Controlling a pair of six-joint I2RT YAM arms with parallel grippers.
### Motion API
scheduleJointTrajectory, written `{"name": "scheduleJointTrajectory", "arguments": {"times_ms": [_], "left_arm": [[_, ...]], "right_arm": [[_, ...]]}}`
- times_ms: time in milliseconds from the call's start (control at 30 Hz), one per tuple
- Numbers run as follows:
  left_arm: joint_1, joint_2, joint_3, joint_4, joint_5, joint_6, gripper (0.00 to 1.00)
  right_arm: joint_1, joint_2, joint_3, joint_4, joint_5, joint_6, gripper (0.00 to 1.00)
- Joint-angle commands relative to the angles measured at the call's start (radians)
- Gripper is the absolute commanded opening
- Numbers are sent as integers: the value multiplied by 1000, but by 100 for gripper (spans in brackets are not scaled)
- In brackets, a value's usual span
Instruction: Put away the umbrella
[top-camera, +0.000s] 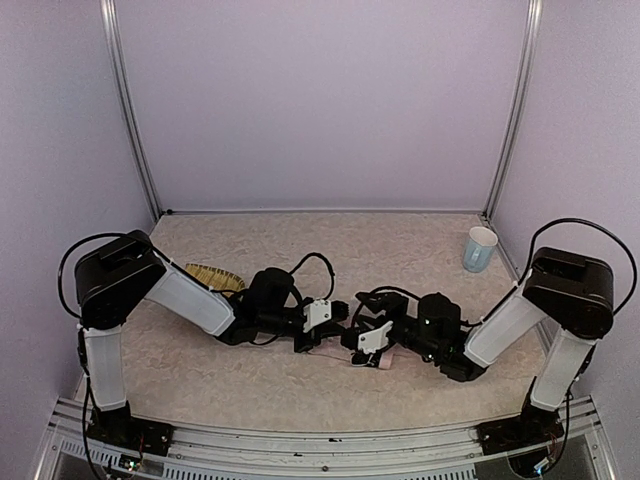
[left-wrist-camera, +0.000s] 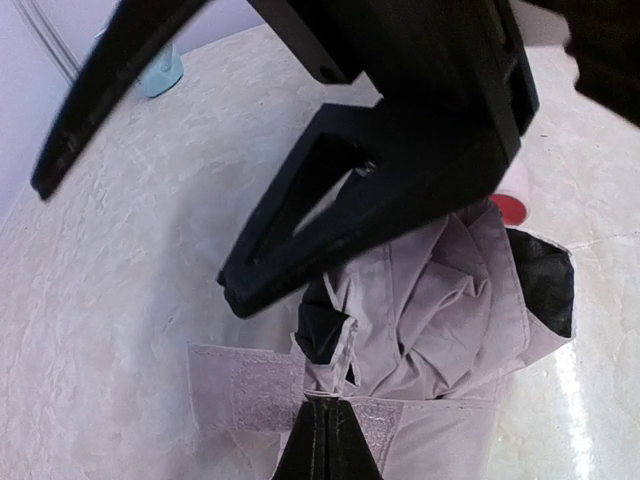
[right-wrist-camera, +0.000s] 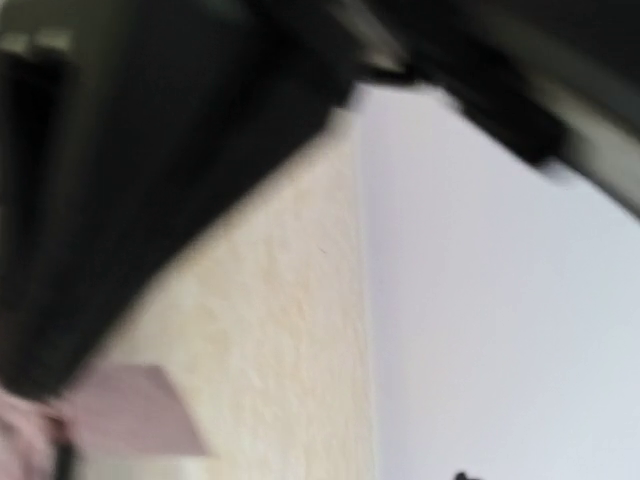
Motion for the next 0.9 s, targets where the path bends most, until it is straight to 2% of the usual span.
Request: {"name": "scheduleJointTrajectory", "arguments": {"times_ms": [0,133,267,300,367,467,600,733,767,833,867], "left_arm": [[-13,59,-46,-128,-21,16,0],[-13,57,-46,-122,-14,16,0],[-14,58,-47,-123,-18,21,0],[-14,58,-47,-123,-18,21,0],[-14,56,-48,-123,-18,21,0],[-14,54,-49,-121,-19,22,0],[-14,56,-46,-121,-14,21,0],[-17,56,-47,-122,-15,21,0],[-17,55,-46,-125,-16,21,0],[-17,54,-47,-128,-21,24,0],[-17,53,-48,-129,-22,24,0]], "right_arm": [[-38,-76,-31,37,-19,82,58],[-83,-142,-53,63,5,173,62],[-107,-248,-22,-17,74,343,67],[-114,-285,1,-89,94,419,67],[-145,-376,85,-346,72,655,67],[-236,-438,278,-756,-170,1057,67],[-292,-379,447,-1068,-376,1433,65],[-296,-261,542,-1243,-507,1610,61],[-297,-212,556,-1260,-563,1636,64],[-294,-143,577,-1271,-677,1670,77],[-290,-119,581,-1267,-698,1673,80]]}}
